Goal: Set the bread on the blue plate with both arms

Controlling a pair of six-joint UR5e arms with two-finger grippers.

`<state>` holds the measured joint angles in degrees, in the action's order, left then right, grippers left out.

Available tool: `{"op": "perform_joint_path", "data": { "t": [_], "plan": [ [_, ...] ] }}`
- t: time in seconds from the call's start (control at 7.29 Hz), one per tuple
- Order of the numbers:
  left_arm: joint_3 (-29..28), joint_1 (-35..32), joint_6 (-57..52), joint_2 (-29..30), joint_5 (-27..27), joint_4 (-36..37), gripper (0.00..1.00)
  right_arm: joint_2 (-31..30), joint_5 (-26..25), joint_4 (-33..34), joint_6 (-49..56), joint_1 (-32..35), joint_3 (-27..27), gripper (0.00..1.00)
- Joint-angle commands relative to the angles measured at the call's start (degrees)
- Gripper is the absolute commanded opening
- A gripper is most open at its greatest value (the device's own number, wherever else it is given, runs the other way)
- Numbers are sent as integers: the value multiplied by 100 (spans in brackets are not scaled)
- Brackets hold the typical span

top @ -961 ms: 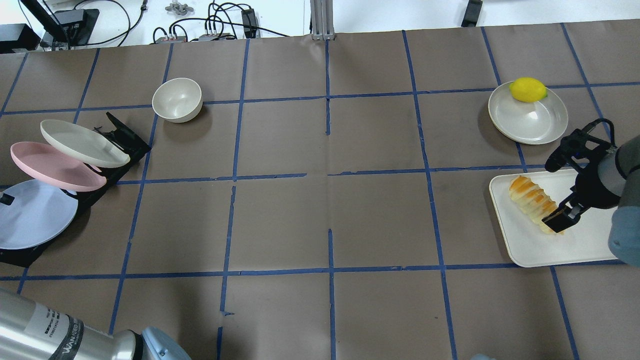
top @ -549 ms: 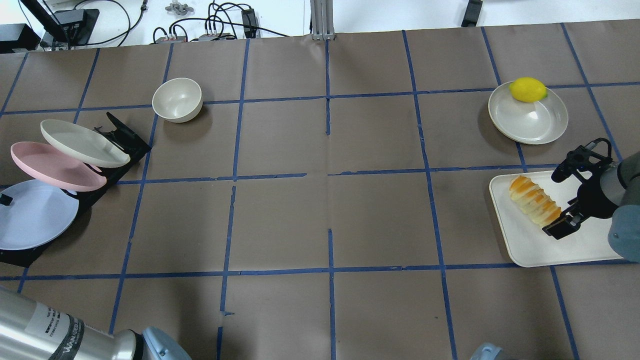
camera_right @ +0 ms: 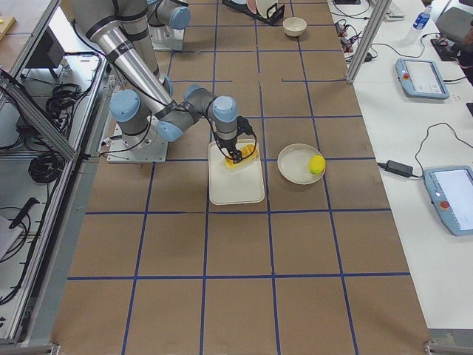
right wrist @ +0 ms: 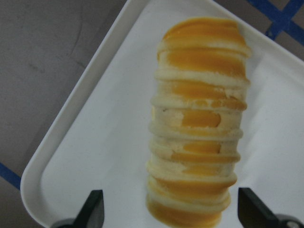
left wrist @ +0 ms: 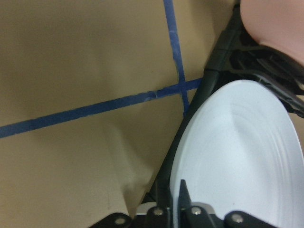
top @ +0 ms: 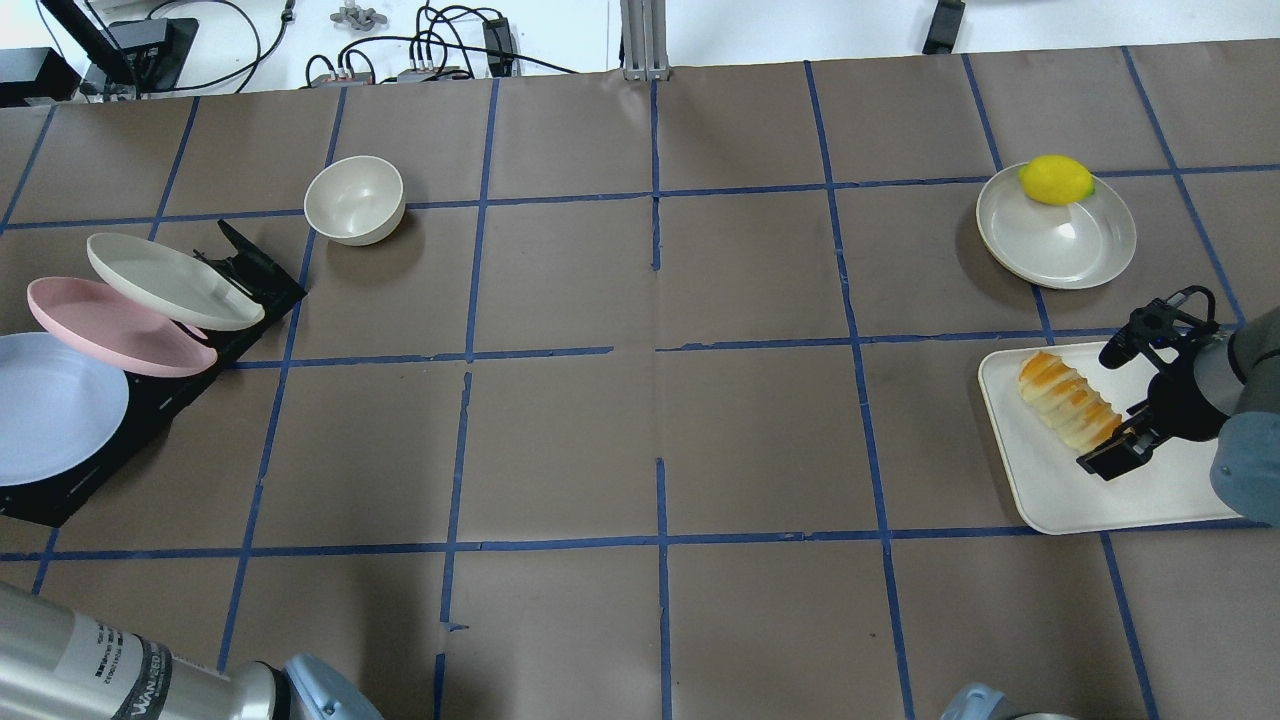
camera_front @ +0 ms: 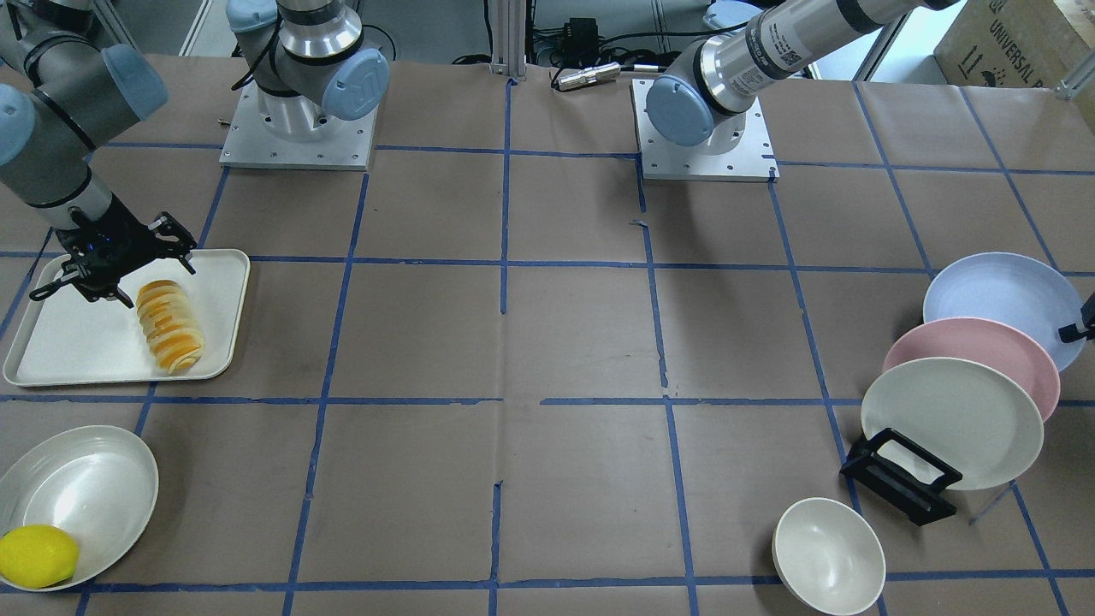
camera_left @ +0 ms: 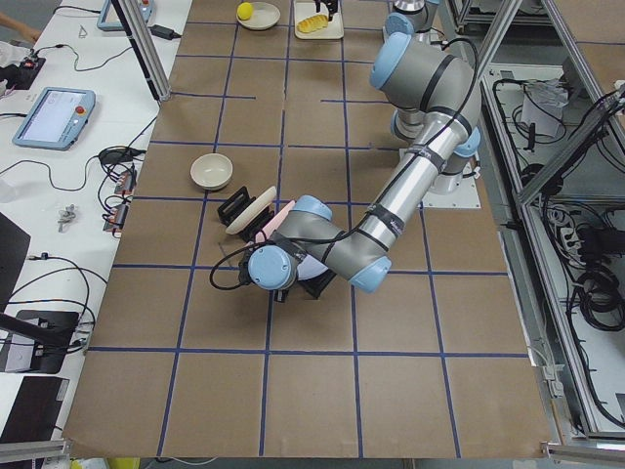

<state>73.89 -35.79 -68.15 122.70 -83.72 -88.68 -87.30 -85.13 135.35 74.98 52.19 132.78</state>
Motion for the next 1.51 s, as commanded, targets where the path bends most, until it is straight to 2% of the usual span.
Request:
{"op": "perform_joint_path", "data": {
  "t": [0.0, 0.27, 0.41, 0.55, 0.69, 0.96, 1.24, 1.37],
  "plan": [
    [-41, 19, -85, -490, -4, -394, 4, 63, 232, 141, 17, 19, -42, 99],
    [99, 2, -59, -1367, -13, -1009, 5, 518, 286, 693, 44, 19, -59, 97],
    [65, -24, -50, -1650, -4, -1133, 5, 503, 295, 730, -17, 19, -59, 81],
    [47, -233, 3, -1835, 5, -1238, 5, 477, 190, 721, -131, 19, -59, 53],
    [99, -723, 64, -2046, -13, -1239, 5, 433, 33, 643, -393, 27, -42, 30],
    [135, -1751, 660, -2163, -13, -1248, 6, 119, -493, 416, -815, 368, -59, 13],
    [808, -2893, 1746, -2354, 57, -1135, 6, -697, -566, -400, -1274, 782, -68, 8],
    [1177, -3421, 2326, -2338, 66, -603, 6, -919, -575, -786, -1284, 792, -173, 8]
  ]
}}
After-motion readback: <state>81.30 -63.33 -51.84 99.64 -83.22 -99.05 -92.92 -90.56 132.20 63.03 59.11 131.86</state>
